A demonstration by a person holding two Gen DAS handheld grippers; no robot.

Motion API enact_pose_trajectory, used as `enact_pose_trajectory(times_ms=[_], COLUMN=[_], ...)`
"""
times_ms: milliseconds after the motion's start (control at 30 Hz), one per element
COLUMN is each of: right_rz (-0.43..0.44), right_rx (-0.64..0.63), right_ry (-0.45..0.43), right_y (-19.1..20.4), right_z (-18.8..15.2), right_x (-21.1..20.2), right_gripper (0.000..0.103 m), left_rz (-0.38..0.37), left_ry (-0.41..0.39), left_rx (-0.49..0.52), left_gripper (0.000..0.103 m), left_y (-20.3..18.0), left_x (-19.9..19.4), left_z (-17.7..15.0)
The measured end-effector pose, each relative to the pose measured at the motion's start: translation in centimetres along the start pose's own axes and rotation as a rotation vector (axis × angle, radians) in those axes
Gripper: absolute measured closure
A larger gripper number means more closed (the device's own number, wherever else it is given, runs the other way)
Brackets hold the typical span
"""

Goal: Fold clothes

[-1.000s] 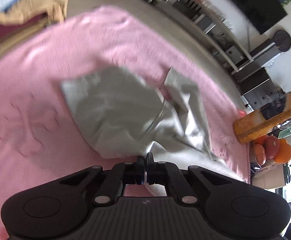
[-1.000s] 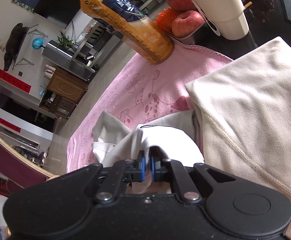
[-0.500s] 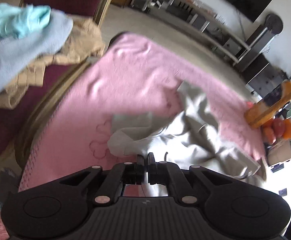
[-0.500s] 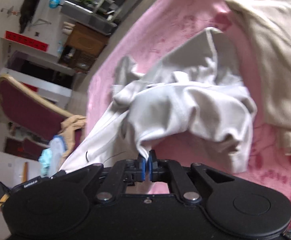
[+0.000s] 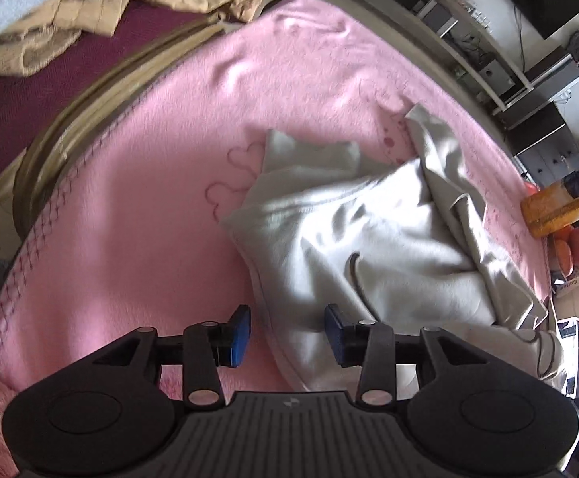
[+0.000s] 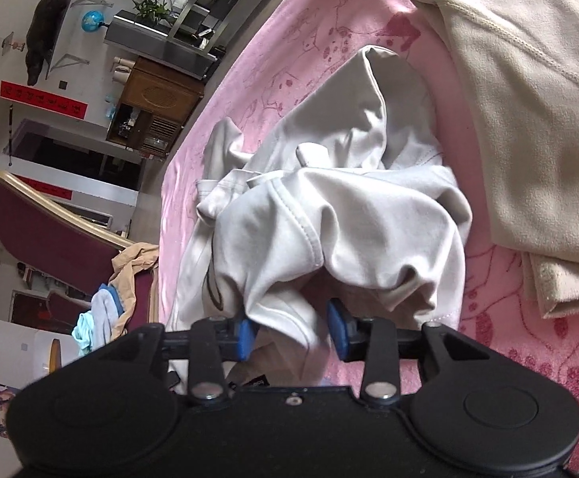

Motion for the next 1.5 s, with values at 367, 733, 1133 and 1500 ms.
enact_pose_trajectory(times_ms=[367, 733, 1133, 1500], right_rz=[0.100, 0.472, 0.303, 0.278], right_rx=[0.098, 0.053, 0.124, 0.105], right_ry=[-0.070, -0.061, -0.096, -0.079], right_y=[-0.5, 5.1, 1.4, 1.3], right_z=[0.5, 1.1, 1.9, 1.0], right_x=[-0.8, -2.1, -1.2, -0.8], right_gripper=[0.049, 0.049, 0.053, 0.053], left_rz=[-0.122, -0.264, -0.164, -0.211], left_ry=[0.024, -0.050, 0.067, 0.267], left_rx=[0.039, -0.051, -0.121, -0.109], left_gripper=[0.054, 0.067, 0.060, 0.054], left_y=[-2.8, -2.4, -0.2, -1.7], left_x=[1.0, -1.6, 0.9, 1.3], left_z=[-0.8, 1.3, 0.2, -3.8])
Point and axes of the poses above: each gripper's, at about its wrist camera, not at the fingertips, and x roughly the way its jaws point, y to its left, z to its top, the point moved 10 cm from there along x, roughly the way its jaws point, and after that the axes turned 9 degrees about z, right-handed, at the moved point
